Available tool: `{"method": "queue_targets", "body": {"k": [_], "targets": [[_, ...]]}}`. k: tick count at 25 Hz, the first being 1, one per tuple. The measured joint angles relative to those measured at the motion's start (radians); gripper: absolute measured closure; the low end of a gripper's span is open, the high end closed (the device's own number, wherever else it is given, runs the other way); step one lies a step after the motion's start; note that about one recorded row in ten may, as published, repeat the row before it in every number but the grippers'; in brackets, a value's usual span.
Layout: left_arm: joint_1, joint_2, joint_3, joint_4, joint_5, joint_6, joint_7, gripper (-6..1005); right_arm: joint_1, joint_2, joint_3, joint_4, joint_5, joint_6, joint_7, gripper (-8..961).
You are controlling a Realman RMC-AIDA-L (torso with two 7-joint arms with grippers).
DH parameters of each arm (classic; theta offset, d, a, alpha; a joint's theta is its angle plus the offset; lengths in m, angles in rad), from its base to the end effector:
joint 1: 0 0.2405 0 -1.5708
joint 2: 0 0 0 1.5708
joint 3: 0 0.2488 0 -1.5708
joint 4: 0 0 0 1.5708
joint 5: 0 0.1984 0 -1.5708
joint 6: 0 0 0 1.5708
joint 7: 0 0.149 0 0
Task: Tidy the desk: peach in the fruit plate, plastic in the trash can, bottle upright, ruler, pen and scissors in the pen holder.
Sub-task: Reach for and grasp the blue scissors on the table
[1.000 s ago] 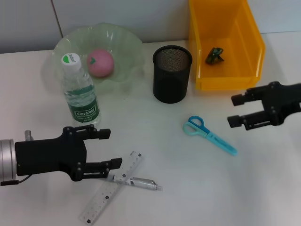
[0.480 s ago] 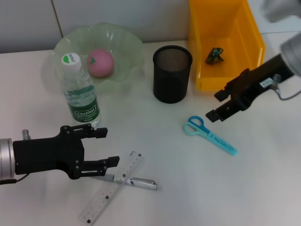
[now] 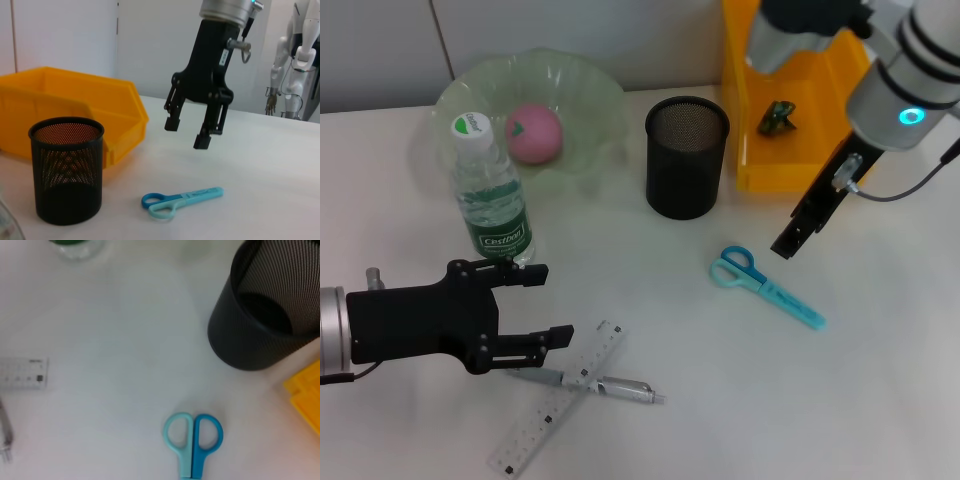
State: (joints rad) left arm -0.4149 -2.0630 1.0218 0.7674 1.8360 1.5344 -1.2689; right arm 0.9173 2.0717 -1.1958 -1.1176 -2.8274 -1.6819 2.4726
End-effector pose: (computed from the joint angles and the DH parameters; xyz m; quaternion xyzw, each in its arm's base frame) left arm -0.2442 0.2952 -0.0151 -0.9677 -0.1134 -0.2034 0.0971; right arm 0.1526 0.3827 0.0173 -0.9032 0.2907 -0.2654 0.1713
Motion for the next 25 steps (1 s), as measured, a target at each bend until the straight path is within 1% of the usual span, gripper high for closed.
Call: {"method": "queue_targets", "body": {"k": [5, 9, 18, 25], "targets": [[-0.001, 0.0, -0.005, 0.0, 0.0, -0.001, 0.0, 202, 0.032, 0.003, -0.015, 0.097, -0.013, 0.029, 0.055, 199], [-0.001, 0.0, -0.009, 0.006, 0.0, -0.003, 0.0, 202, 0.043, 0.004, -0.017, 0.17, -0.012, 0.066, 0.066, 199], [-0.005, 0.0, -0.019, 0.01, 0.0, -0.003, 0.0, 202, 0.07, 0.009, -0.019, 0.286, -0.006, 0.148, 0.08, 200], [-0.007, 0.0, -0.019, 0.01, -0.001, -0.002, 0.0, 202, 0.106, 0.012, -0.023, 0.377, 0.009, 0.203, 0.086, 200]]}}
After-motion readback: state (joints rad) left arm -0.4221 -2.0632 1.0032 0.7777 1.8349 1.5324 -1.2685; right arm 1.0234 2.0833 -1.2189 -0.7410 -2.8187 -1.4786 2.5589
